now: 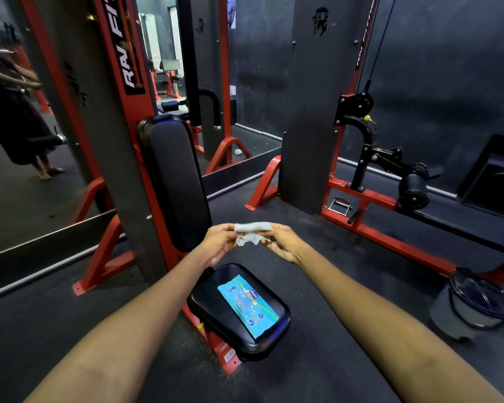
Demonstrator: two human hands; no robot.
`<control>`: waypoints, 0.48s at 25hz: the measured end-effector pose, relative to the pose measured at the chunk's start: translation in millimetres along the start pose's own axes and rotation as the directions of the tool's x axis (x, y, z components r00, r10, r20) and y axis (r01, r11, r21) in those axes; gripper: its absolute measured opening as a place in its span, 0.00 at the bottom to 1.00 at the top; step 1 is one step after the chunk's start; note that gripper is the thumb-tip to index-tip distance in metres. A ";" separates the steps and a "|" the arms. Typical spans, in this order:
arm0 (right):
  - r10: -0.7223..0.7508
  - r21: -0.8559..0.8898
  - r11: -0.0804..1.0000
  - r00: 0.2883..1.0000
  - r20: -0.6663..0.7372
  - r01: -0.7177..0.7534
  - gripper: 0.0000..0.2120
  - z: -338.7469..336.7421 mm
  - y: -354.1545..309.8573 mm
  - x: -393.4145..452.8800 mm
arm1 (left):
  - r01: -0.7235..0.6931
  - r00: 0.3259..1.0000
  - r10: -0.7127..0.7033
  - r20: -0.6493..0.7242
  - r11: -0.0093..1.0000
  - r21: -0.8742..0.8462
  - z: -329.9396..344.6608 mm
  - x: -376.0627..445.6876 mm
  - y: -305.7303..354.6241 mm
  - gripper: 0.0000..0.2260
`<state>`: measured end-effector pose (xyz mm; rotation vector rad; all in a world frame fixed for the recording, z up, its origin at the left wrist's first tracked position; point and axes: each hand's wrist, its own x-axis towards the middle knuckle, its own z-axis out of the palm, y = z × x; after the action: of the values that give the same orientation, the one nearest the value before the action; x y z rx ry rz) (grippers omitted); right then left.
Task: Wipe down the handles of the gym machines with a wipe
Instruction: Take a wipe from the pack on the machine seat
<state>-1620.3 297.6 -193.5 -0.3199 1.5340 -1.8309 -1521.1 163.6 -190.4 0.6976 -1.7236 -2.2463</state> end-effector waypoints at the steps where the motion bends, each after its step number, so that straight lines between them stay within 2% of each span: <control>1: -0.018 -0.044 0.999 1.000 -0.006 0.018 0.11 -0.8 -0.7 -1.1 | -0.001 1.000 0.001 -0.005 1.000 0.011 -0.9 0.5 0.5 0.11; 5: -0.070 -0.242 0.967 0.997 0.035 0.076 0.15 -1.6 -0.4 -4.9 | 0.022 1.000 -0.021 -0.011 0.996 0.087 -6.3 -0.2 0.1 0.13; 7: -0.073 -0.269 0.959 0.994 0.084 0.093 0.14 1.3 -0.7 -4.3 | 0.046 0.999 -0.046 -0.006 0.997 0.068 -8.6 -1.0 0.7 0.14; 9: -0.054 -0.189 0.979 0.992 0.116 0.075 0.12 3.9 -1.0 -2.5 | 0.085 0.996 -0.085 -0.003 0.996 -0.017 -10.3 -2.4 2.6 0.15; 10: -0.032 -0.111 0.993 0.994 0.105 0.044 0.14 4.9 -1.1 -1.2 | 0.087 0.996 -0.087 0.002 0.995 -0.050 -10.7 -4.8 4.2 0.13; 12: -0.015 -0.056 0.998 0.998 0.067 0.019 0.17 7.9 -2.4 0.2 | 0.050 0.999 -0.050 -0.009 0.998 0.026 -14.7 -8.3 4.1 0.05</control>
<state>-1616.5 291.6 -189.2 -0.4178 1.5443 -1.7747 -1507.1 153.8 -187.5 0.7634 -1.7536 -2.2536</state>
